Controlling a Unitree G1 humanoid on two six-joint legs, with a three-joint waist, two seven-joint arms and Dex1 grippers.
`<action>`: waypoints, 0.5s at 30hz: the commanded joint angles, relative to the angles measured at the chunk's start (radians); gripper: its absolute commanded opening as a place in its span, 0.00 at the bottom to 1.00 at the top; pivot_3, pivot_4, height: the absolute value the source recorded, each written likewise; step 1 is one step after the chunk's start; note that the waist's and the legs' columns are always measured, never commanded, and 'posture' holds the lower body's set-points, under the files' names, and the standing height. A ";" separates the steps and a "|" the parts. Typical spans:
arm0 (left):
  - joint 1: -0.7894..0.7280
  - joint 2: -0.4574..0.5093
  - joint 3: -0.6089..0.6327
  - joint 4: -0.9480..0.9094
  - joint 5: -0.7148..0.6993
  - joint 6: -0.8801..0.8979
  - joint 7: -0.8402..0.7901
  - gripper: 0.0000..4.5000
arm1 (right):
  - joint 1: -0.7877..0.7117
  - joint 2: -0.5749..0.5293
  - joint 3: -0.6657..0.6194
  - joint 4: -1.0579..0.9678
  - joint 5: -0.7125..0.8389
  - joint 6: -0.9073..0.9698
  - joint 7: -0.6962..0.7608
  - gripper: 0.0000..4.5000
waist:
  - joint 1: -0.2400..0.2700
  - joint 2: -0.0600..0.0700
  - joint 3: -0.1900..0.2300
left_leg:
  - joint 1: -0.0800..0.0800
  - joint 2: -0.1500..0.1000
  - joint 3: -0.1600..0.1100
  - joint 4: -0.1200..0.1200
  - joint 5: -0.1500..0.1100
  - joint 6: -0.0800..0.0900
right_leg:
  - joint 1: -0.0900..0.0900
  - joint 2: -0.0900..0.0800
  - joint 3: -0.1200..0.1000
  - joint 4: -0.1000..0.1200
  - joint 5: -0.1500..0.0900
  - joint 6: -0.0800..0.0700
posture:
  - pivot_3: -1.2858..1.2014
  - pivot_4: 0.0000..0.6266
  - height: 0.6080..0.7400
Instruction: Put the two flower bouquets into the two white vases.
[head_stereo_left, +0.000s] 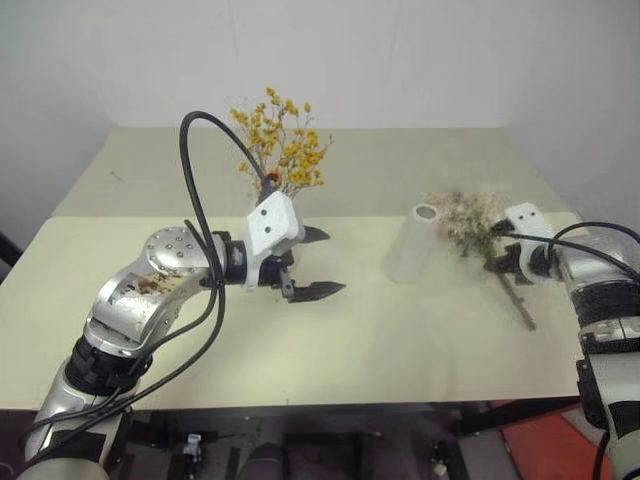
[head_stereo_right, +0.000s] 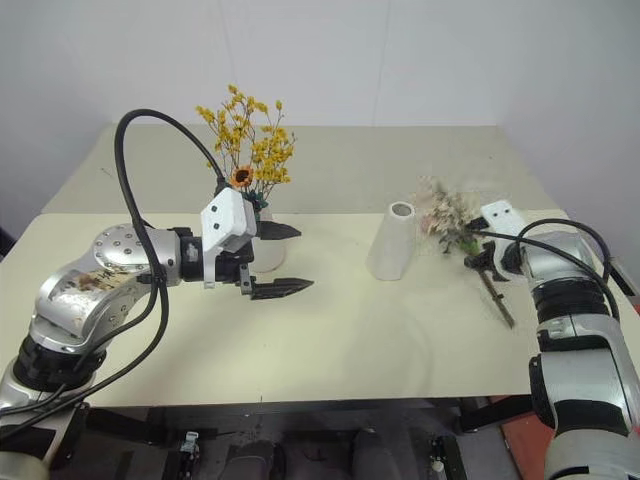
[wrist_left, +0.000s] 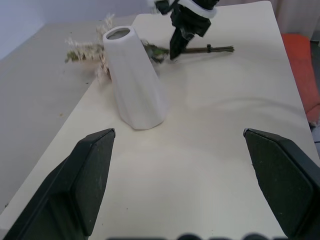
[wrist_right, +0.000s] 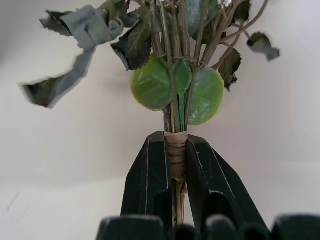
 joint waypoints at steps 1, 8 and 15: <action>-0.013 0.005 0.039 -0.006 0.007 -0.012 0.009 1.00 | -0.035 0.031 -0.194 -0.144 0.057 -0.145 -0.199 0.05 | -0.002 0.000 0.000 | 0.000 0.000 0.000 0.000 0.000 0.000 | 0.000 0.000 0.000 0.000 0.000 0.000 | 0.52 0.24 1.00; -0.026 -0.001 0.066 0.005 -0.012 0.004 0.011 1.00 | -0.044 0.221 -0.413 -0.371 0.223 -0.483 -0.349 0.05 | -0.003 0.001 0.000 | 0.000 0.000 0.000 0.000 0.000 0.000 | 0.000 0.000 0.000 0.001 0.000 0.000 | 0.52 0.24 1.00; -0.027 -0.018 0.070 0.006 -0.016 0.012 0.025 1.00 | -0.014 0.355 -0.496 -0.526 0.485 -0.555 -0.248 0.05 | 0.003 0.001 0.001 | -0.001 0.000 -0.001 0.000 0.000 0.000 | 0.000 0.000 0.000 0.000 0.001 -0.001 | 0.52 0.24 1.00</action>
